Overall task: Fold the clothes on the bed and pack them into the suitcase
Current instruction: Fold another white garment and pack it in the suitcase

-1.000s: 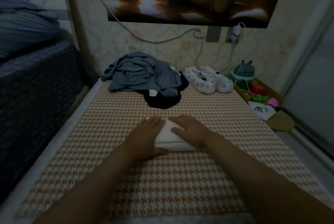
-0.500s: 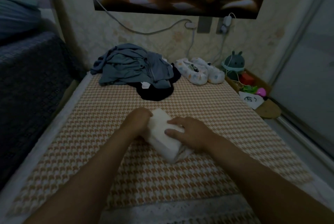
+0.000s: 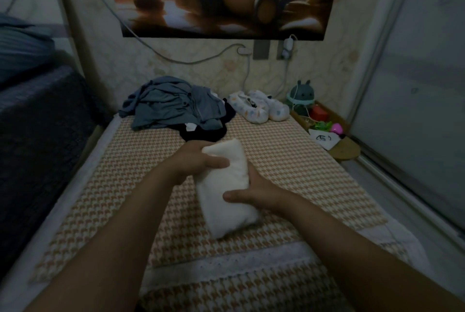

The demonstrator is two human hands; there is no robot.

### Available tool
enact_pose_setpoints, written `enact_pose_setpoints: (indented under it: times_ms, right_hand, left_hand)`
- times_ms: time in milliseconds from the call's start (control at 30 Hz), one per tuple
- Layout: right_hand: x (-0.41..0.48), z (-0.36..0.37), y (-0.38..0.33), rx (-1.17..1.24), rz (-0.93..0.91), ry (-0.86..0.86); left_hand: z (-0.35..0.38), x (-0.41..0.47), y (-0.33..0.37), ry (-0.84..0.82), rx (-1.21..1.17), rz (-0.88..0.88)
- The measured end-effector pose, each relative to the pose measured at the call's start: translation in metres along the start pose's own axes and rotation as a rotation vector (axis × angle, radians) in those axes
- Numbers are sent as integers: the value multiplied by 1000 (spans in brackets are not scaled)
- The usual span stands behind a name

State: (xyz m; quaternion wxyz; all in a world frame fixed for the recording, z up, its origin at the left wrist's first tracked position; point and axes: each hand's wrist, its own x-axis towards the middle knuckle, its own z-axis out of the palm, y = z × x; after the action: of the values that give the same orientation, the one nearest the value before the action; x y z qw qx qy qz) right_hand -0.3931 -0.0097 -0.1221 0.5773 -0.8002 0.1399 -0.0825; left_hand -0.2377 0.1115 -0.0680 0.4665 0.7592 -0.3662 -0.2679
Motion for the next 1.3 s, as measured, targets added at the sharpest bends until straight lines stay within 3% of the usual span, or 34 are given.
enact_pose_setpoints:
  times_ms: [67,167,233,333,467,533,667,733,800,867,933,1033,1233,1300]
  right_hand:
    - [-15,-17,-10,45,-4,48]
    - [-46,-52,-30,-94,56,99]
    - [-59,-76,-36,-346,38,171]
    - [-69,-108,-30,-945,-52,307]
    - [-77,-140,5,-1289,-281,467]
    - [-80,-146,27,-1424,-257,478]
    - [-94,-143,76,-1411,-225,365]
    - [-104,-145,76,-1341,-209,318]
    - [-109,-150,59,-1187,-129,333]
    - [-109,-157,52,-1012,-87,493]
    - [-110,-158,58,-1059,-79,560]
    - [-118,-146,84,-1119,111,374]
    - [-139,-137,93,-1105,85,334]
    - [-138,-134,88,-1112,111,302]
  left_hand:
    - [10,-13,24,-37,-21,162]
    - [31,-21,42,-69,-82,318]
    - [46,-18,49,-75,-85,366]
    - [74,-5,55,-86,109,532]
    - [116,16,48,-142,446,632]
    - [134,27,43,-215,554,580]
    - [165,40,37,-347,845,466]
    - [180,43,37,-285,949,477]
    - [196,48,30,-145,885,632]
    - [211,50,20,-136,723,751]
    - [217,48,11,-252,675,714]
    - [214,38,-2,-340,828,620]
    - [198,33,-3,-307,1134,736]
    - [193,29,4,-277,1108,792]
